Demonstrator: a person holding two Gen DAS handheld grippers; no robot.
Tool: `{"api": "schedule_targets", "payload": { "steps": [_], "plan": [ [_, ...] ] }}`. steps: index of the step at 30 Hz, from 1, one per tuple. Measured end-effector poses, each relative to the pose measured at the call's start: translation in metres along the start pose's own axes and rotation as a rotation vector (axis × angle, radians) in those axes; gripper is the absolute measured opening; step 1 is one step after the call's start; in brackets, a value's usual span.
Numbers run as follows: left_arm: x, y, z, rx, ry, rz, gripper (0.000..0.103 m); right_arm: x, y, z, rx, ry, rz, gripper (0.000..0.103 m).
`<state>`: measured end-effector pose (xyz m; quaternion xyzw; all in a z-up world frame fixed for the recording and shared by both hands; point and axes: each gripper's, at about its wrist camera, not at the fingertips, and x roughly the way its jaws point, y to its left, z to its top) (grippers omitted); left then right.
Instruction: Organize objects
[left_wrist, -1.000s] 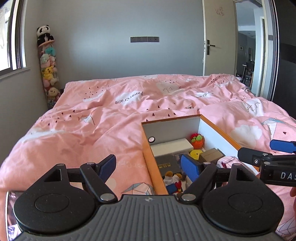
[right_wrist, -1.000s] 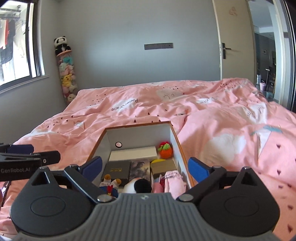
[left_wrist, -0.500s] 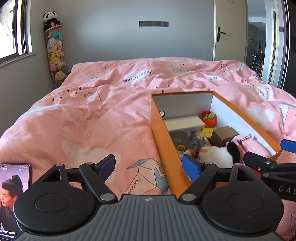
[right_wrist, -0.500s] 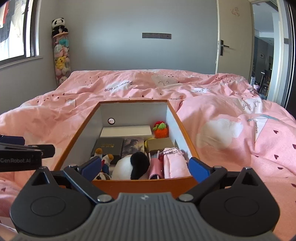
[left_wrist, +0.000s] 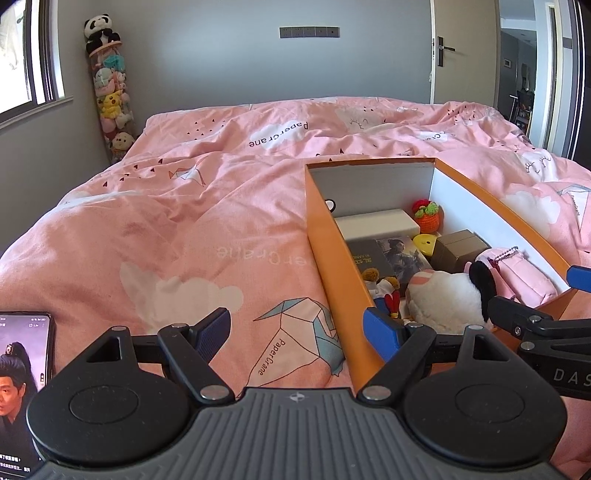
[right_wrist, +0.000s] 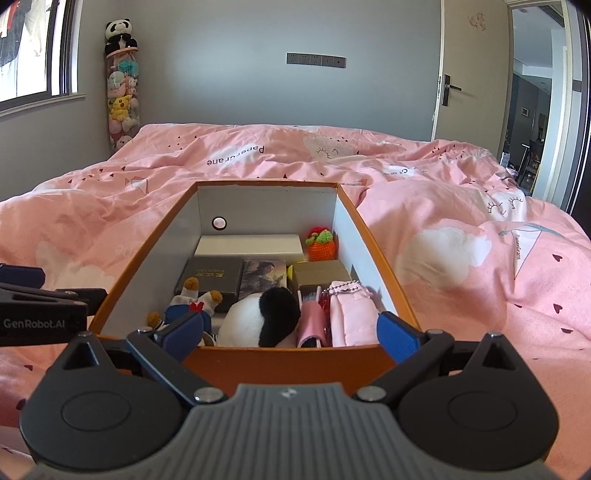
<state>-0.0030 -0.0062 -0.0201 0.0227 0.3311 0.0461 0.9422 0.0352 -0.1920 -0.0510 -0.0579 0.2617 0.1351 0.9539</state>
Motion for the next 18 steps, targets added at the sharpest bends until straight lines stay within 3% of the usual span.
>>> {"api": "schedule_targets", "payload": {
  "steps": [18],
  "plan": [
    [-0.0096, 0.0047, 0.0005, -0.032, -0.028, 0.018, 0.095, -0.0062, -0.0014, -0.0007, 0.013, -0.022, 0.013, 0.100]
  ]
}}
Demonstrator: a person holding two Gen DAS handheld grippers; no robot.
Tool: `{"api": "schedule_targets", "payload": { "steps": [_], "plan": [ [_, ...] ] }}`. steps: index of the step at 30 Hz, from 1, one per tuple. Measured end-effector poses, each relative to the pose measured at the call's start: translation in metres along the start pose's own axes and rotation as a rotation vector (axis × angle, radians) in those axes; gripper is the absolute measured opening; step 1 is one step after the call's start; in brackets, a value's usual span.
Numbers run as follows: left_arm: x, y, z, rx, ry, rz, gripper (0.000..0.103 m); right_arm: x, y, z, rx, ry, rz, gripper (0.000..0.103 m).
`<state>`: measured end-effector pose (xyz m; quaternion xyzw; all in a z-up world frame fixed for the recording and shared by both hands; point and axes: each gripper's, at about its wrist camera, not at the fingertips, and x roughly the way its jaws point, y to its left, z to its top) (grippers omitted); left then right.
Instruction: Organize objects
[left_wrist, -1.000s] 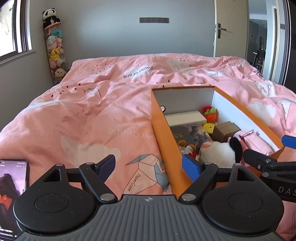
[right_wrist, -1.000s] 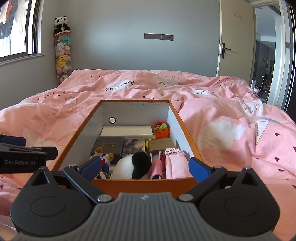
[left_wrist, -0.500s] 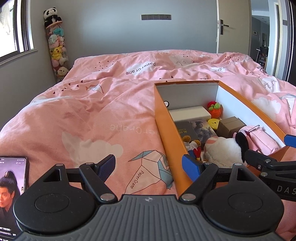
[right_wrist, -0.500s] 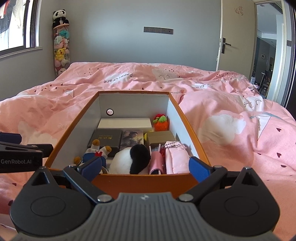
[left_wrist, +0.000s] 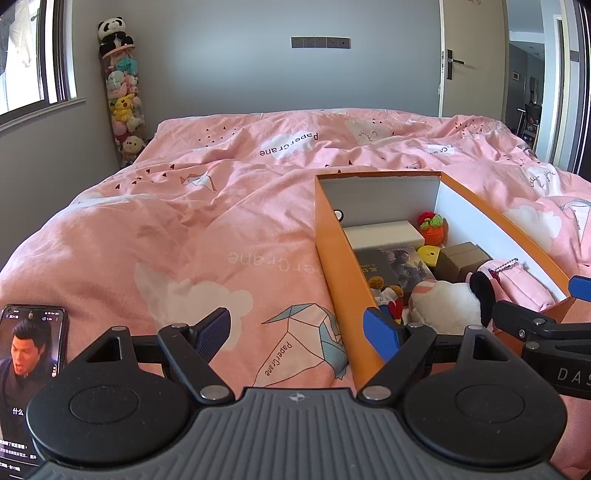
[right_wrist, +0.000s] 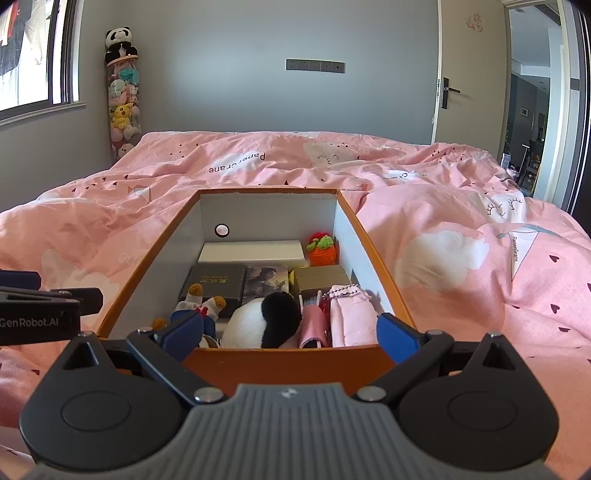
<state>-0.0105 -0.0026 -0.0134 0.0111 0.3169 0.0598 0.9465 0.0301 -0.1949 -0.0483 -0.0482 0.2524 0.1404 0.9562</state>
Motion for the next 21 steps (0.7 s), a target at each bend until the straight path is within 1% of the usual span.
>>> {"api": "schedule_targets", "payload": {
  "steps": [21],
  "plan": [
    [0.0009, 0.0005, -0.0022, -0.002, 0.008, 0.005, 0.095, 0.0005, 0.0009, -0.0002, 0.001, 0.009, 0.002, 0.100]
  ]
}}
